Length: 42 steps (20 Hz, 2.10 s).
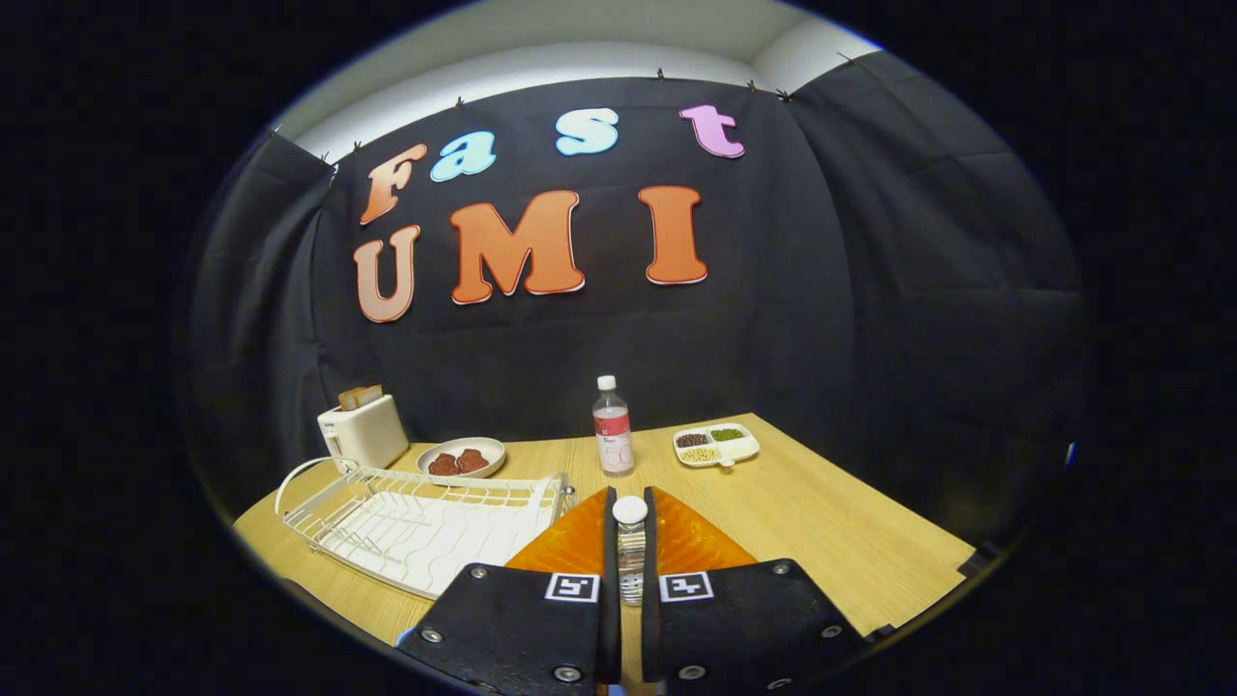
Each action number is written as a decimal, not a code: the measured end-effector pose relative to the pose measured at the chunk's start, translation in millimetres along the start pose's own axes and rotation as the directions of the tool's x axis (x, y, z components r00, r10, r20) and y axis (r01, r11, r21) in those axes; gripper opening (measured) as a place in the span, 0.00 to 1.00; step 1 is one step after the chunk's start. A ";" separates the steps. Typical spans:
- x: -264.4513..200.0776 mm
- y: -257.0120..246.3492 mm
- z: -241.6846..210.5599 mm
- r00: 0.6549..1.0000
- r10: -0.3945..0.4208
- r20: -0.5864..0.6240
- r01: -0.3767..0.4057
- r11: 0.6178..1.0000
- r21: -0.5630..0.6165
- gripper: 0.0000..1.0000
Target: Take the plate from the dish rack, then take the spoon from the basket and place it into the plate.
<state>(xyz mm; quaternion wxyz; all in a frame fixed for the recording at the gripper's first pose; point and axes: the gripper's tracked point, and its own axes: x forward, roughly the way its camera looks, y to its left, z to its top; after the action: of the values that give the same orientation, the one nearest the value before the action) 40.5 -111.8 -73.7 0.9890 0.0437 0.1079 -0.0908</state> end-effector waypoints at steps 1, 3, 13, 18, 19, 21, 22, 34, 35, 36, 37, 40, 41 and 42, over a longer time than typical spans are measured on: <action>-8.0 2.6 11.0 1.000 0.012 0.017 -0.012 1.000 -0.005 0.08; -24.1 8.0 29.4 0.999 0.029 0.042 -0.029 1.000 -0.008 0.08; -102.6 31.3 23.9 0.986 0.165 0.035 -0.163 0.986 -0.039 0.08; -131.3 60.9 -10.2 0.948 0.318 0.000 -0.317 0.947 -0.051 0.08; -132.9 66.2 -17.8 0.939 0.344 -0.004 -0.344 0.938 -0.051 0.08; -135.6 76.7 -39.1 0.918 0.396 -0.032 -0.397 0.918 -0.030 0.08; -134.2 81.0 -49.4 0.910 0.411 -0.046 -0.412 0.911 -0.014 0.08; -120.3 70.9 -123.0 0.893 0.433 -0.123 -0.430 0.902 0.047 0.08; -120.8 69.7 -125.9 0.891 0.435 -0.129 -0.431 0.900 0.058 0.08; -119.8 67.9 -129.6 0.889 0.436 -0.140 -0.430 0.900 0.069 0.09; -119.9 66.6 -132.2 0.887 0.434 -0.155 -0.427 0.901 0.078 0.10; -117.2 64.7 -140.2 0.890 0.417 -0.186 -0.412 0.909 0.065 0.17; -118.7 67.4 -139.5 0.885 0.426 -0.189 -0.420 0.904 0.072 0.19; -120.0 71.7 -139.4 0.879 0.437 -0.191 -0.429 0.900 0.080 0.24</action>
<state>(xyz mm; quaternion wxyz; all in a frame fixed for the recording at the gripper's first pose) -89.8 -6.4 -178.0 0.9669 0.0933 0.1949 0.1355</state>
